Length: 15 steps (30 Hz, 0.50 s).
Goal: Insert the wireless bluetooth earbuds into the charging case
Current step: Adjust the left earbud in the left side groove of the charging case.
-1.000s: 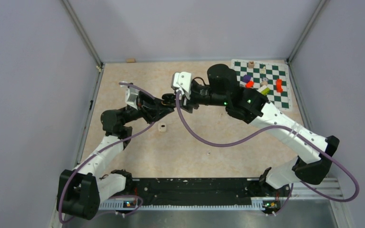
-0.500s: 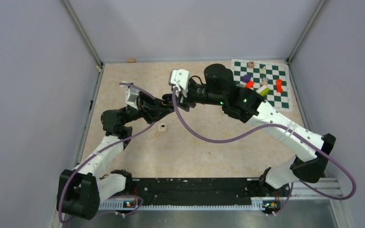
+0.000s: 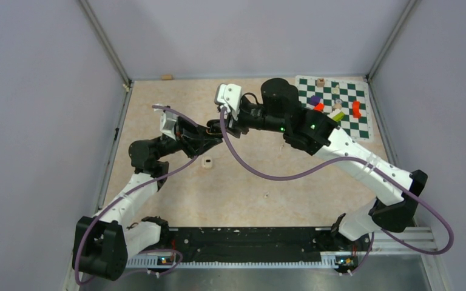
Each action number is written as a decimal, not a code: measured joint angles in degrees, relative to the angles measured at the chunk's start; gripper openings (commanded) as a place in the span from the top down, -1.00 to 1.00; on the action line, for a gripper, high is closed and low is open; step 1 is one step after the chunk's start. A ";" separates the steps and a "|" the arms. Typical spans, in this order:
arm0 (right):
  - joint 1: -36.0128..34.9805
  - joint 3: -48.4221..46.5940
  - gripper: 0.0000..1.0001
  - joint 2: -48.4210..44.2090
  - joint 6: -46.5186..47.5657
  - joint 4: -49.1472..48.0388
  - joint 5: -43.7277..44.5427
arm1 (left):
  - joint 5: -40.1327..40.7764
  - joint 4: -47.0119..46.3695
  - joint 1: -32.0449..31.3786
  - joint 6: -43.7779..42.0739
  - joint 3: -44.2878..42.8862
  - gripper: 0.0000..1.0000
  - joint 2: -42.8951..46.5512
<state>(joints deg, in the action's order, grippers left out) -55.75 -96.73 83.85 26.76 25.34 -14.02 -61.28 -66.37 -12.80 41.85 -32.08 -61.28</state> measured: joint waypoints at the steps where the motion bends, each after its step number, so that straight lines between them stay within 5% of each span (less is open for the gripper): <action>1: 0.00 -0.09 0.03 0.09 -0.02 -0.04 0.00 | 0.00 0.00 0.00 0.00 0.00 1.00 0.00; 15: -0.35 -1.86 0.06 1.68 -1.49 0.42 -0.46 | -0.02 0.02 -0.02 0.00 0.07 1.00 0.00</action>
<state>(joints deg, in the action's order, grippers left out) -56.10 -98.59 85.54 25.28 25.76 -14.48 -61.30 -66.35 -12.82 41.85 -32.01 -61.28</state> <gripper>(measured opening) 0.458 0.333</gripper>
